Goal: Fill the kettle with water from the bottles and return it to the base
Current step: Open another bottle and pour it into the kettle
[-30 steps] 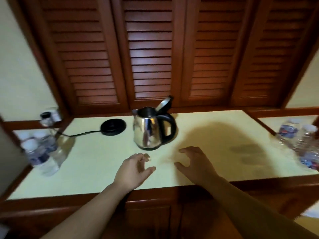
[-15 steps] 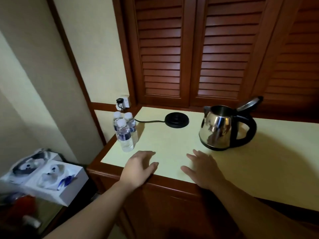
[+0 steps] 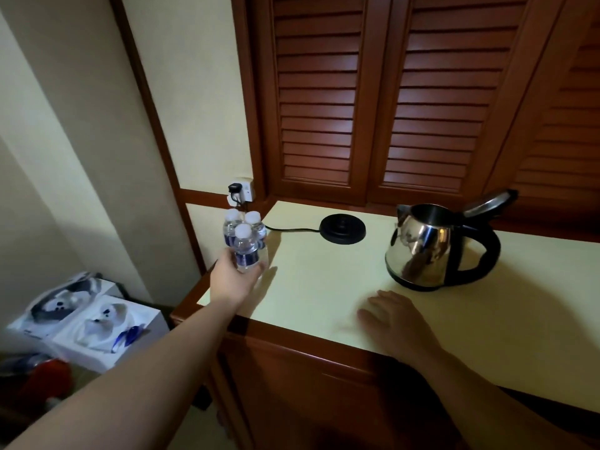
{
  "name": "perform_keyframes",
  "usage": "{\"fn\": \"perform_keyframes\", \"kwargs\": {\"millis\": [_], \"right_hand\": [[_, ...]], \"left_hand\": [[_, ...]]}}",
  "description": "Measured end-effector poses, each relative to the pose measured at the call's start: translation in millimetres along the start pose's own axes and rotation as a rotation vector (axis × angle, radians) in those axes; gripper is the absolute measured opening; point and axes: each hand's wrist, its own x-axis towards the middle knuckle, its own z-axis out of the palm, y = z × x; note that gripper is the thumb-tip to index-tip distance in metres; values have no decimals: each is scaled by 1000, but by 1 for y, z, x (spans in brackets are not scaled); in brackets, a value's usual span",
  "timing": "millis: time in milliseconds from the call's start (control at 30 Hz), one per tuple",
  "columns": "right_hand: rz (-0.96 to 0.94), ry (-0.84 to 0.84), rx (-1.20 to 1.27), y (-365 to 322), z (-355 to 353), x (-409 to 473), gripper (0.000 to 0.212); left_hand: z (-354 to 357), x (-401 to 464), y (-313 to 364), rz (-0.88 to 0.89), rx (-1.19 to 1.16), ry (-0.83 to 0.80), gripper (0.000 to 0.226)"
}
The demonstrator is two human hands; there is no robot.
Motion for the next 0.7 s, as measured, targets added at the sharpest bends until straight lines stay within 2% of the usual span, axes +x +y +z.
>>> {"fn": "perform_keyframes", "kwargs": {"millis": [100,300,367,433,567,700], "right_hand": [[17,58,61,-1,-11,-2,54],[-6,157,133,1,-54,5,63],[-80,187,150,-10,-70,9,54],[-138,212,132,-23,-84,14,45],[-167,231,115,-48,-102,22,40],[-61,185,-56,-58,-110,27,52]], "left_hand": [[15,-14,6,95,-16,-58,50],[81,-47,35,200,-163,-485,48],[102,-56,44,207,-193,-563,50],[120,-64,52,224,-208,-611,42],[142,-73,60,261,-199,-669,34],[150,-74,63,264,-187,-662,37]]}}
